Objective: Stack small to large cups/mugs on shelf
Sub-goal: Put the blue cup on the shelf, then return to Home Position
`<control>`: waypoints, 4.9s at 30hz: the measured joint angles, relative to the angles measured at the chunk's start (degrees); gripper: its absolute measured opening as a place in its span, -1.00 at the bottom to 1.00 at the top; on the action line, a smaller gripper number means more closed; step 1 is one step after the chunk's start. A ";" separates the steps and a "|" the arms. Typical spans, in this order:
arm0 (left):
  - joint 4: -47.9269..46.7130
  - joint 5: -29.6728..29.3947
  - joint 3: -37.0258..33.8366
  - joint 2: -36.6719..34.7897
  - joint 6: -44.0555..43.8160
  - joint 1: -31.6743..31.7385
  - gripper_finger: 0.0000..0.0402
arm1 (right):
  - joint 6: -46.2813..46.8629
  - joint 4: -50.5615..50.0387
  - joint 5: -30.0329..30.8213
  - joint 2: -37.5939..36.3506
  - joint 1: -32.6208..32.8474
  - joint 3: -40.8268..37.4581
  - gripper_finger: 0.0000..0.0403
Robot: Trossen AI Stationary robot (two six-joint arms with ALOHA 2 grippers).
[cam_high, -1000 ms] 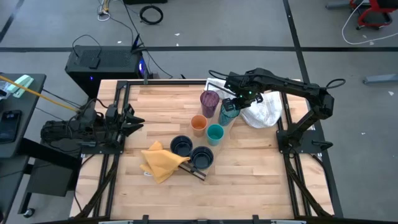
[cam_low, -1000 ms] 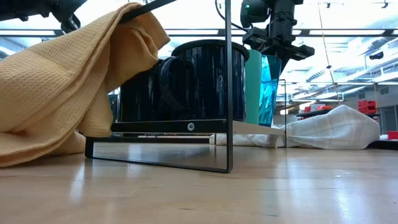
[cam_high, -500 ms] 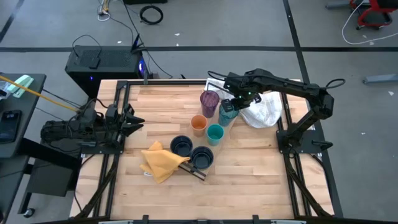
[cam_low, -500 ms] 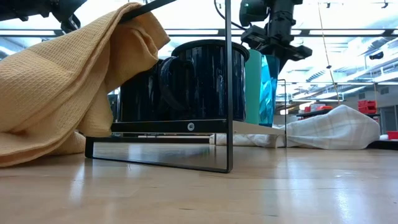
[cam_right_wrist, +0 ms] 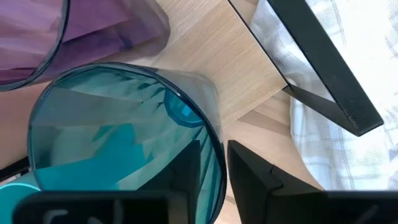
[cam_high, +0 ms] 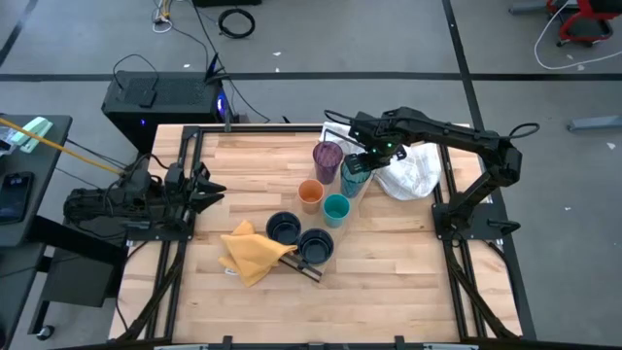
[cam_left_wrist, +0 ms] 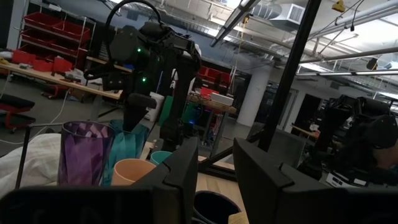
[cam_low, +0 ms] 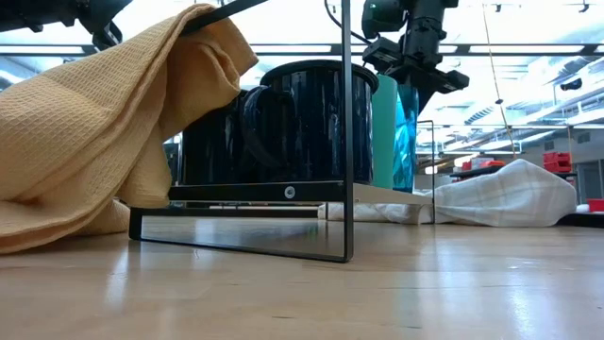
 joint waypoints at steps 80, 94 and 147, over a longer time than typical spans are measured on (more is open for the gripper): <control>-5.76 -4.87 -0.82 -0.13 0.11 -0.02 -0.45 | -11.90 81.93 31.16 -23.88 46.13 -23.52 -0.35; 17.46 -6.03 -16.22 -2.34 -1.95 0.00 -0.46 | -15.66 76.72 34.86 -30.51 46.88 -22.91 -0.35; 4.24 -11.67 -16.55 -2.28 15.94 -0.02 -0.50 | -13.64 88.12 3.10 -30.62 27.34 -33.45 -0.36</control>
